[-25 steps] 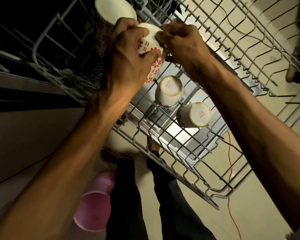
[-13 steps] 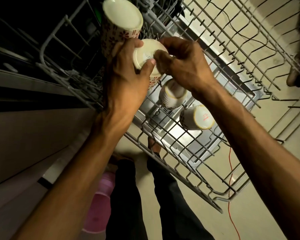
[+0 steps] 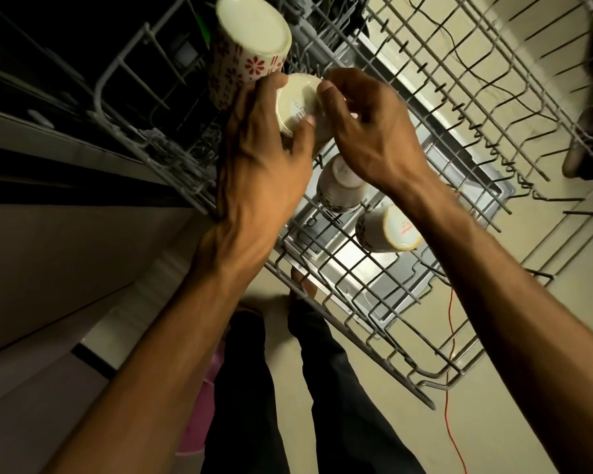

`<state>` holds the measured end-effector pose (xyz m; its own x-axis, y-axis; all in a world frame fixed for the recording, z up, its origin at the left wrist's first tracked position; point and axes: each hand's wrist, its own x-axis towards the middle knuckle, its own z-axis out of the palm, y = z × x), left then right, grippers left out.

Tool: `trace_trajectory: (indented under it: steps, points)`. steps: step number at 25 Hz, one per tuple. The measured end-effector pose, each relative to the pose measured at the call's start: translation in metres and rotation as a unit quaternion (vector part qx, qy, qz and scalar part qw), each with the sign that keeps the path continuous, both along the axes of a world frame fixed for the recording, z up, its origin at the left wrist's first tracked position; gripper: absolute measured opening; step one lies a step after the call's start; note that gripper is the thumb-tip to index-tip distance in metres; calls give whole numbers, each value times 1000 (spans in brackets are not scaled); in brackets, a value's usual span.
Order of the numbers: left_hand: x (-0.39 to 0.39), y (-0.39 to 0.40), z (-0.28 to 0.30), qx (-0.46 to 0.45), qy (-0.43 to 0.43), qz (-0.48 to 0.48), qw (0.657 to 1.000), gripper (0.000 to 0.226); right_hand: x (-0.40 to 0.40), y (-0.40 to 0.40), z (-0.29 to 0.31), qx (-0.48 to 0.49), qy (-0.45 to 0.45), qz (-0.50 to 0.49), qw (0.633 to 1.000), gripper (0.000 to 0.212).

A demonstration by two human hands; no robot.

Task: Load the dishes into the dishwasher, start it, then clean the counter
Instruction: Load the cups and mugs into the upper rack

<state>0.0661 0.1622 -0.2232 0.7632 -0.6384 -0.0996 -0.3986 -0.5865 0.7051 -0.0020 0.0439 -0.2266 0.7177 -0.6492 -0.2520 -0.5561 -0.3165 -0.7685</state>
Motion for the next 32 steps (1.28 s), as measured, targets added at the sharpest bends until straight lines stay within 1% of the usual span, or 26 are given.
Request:
trace_trajectory:
  steps: [3, 8, 12, 18, 21, 24, 28, 32]
  points:
    - [-6, 4, 9, -13, -22, -11, 1000, 53, -8, 7, 22, -52, -9, 36, 998, 37]
    - [-19, 13, 44, -37, 0, 8, 999, 55, -30, 19, 61, -98, 11, 69, 993, 43]
    - [-35, 28, 83, -57, 23, 30, 998, 53, -52, 31, 103, -96, 26, 80, 992, 49]
    - [-50, 61, 160, -51, 62, 75, 994, 56, -54, 57, 178, -102, 6, 117, 988, 53]
    - [-48, 79, 195, -59, 57, 106, 991, 56, -42, 77, 214, -96, -22, 133, 986, 50]
    - [-43, 103, 231, -83, 32, 149, 985, 54, -29, 103, 248, -86, -52, 172, 980, 51]
    - [-35, 139, 268, -111, 23, 191, 975, 55, -15, 139, 279, -75, -81, 219, 969, 50]
    - [-22, 186, 298, -120, 3, 247, 961, 57, 5, 176, 305, -83, -101, 265, 955, 53]
